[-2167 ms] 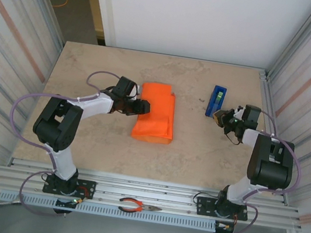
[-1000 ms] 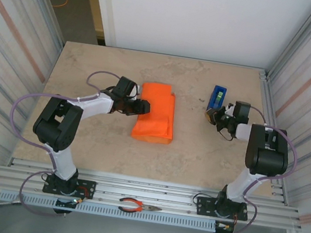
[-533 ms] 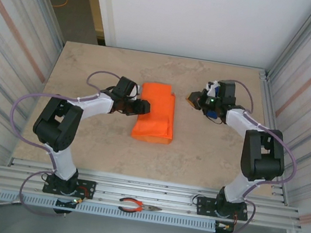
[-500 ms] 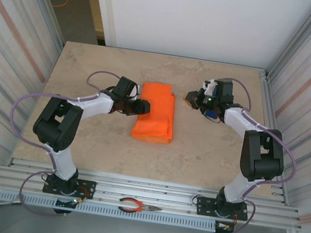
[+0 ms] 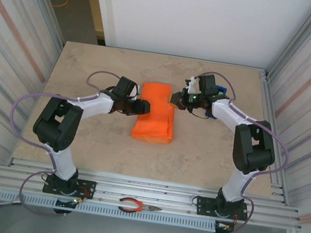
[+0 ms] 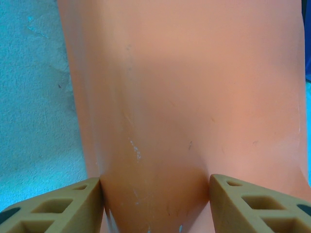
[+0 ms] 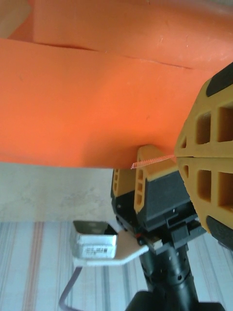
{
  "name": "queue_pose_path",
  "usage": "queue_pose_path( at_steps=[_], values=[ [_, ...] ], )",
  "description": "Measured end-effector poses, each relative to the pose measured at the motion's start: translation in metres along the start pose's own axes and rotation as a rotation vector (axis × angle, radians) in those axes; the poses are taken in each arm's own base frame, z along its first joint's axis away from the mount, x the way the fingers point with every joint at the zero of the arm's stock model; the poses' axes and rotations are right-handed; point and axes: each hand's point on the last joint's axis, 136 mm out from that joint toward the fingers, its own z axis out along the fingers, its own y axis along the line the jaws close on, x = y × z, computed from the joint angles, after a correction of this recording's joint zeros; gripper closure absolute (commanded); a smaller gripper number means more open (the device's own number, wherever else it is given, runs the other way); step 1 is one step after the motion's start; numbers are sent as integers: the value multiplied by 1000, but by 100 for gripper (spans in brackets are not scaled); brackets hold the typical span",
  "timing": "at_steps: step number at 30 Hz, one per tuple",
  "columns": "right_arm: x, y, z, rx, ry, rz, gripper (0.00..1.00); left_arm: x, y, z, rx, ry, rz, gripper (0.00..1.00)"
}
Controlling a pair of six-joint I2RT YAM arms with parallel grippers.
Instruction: Wrap the gift box in paper
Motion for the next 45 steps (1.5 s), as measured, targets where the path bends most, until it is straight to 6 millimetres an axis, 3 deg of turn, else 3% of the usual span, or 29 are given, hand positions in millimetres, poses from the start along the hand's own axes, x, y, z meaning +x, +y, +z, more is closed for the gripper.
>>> queue_pose_path(
  at_steps=[12, 17, 22, 30, 45],
  values=[
    [10, -47, 23, 177, 58, -37, 100, 0, 0, 0, 0, 0, 0, 43],
    [10, -49, 24, 243, 51, -106, 100, 0, 0, 0, -1, 0, 0, 43],
    [11, -47, 24, 276, 41, -146, 86, 0, 0, 0, -1, -1, 0, 43],
    [12, -42, 25, 301, 34, -182, 79, 0, 0, 0, -2, 0, 0, 43],
    [11, -41, 25, 323, 29, -196, 78, 0, 0, 0, -2, -1, 0, 44]
  ],
)
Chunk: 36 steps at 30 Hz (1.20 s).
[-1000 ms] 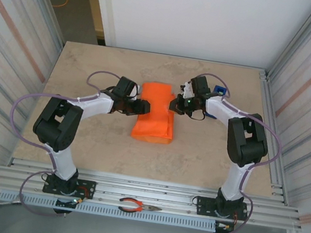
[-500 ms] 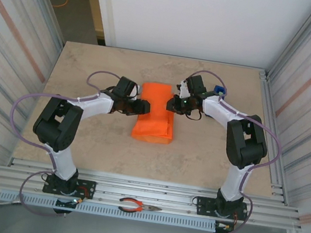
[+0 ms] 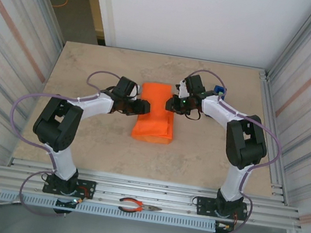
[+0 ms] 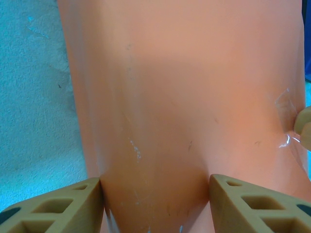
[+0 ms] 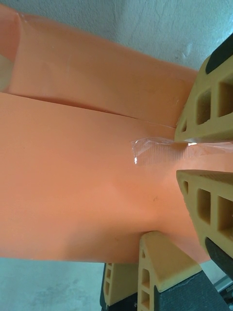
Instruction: Wrap the gift box in paper
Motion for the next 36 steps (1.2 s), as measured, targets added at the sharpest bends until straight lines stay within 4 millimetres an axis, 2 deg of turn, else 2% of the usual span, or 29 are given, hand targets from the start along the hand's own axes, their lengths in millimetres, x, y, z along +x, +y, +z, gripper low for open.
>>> queue_pose_path(
  at_steps=[36],
  values=[
    [-2, -4, -4, 83, -2, -50, 76, 0, -3, 2, -3, -10, 9, 44]
  ],
)
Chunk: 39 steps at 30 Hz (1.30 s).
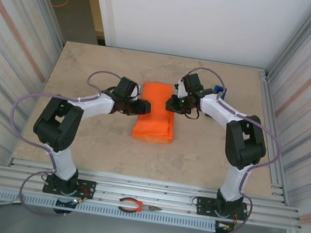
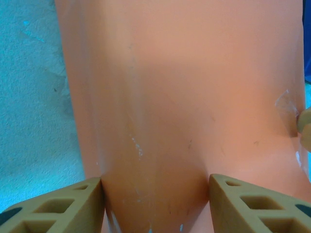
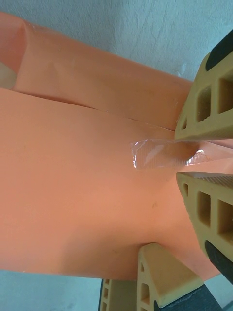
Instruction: Wrap the gift box in paper
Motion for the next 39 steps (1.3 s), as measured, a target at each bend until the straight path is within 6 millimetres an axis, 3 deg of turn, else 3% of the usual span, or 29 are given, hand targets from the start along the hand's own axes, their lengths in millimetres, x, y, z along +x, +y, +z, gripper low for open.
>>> queue_pose_path(
  at_steps=[26, 30, 39],
  values=[
    [-2, 1, -2, 3, -2, 0, 62, 0, -1, 2, 5, -7, 5, 44],
    [-5, 0, -4, 7, -12, 2, 65, 0, -1, 2, 5, -7, 5, 45],
    [-24, 0, -19, -42, -89, 46, 83, 0, -1, 2, 5, -7, 5, 44]
  ],
)
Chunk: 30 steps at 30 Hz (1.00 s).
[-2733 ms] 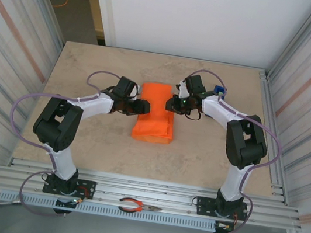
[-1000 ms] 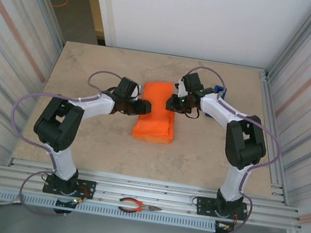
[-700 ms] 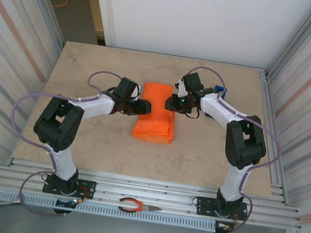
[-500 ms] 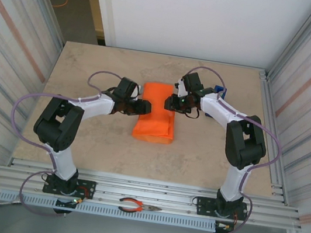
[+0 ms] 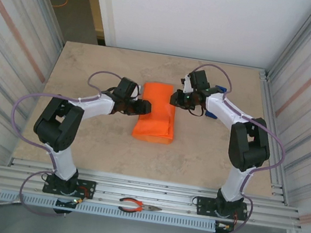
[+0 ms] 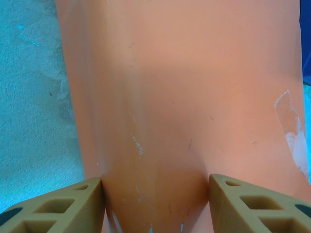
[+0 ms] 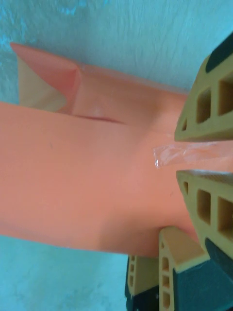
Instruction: Wrap the gift box in paper
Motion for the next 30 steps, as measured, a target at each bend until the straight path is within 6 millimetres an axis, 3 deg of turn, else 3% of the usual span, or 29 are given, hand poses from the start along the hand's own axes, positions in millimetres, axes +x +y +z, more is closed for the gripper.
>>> queue_pose_path(
  at_steps=[9, 18, 25, 30],
  values=[
    [27, -5, 19, -81, 33, 88, 92, 0, 0, 0, 0, 0, 0, 45],
    [32, -4, 10, -105, -3, 112, 92, 0, 0, 0, -2, 0, 0, 44],
    [24, 11, -9, -132, -46, 89, 92, 0, -1, 0, -9, 3, 2, 44],
    [31, 15, -7, -137, -34, 79, 93, 0, -1, -1, -17, 4, 2, 44]
  ],
)
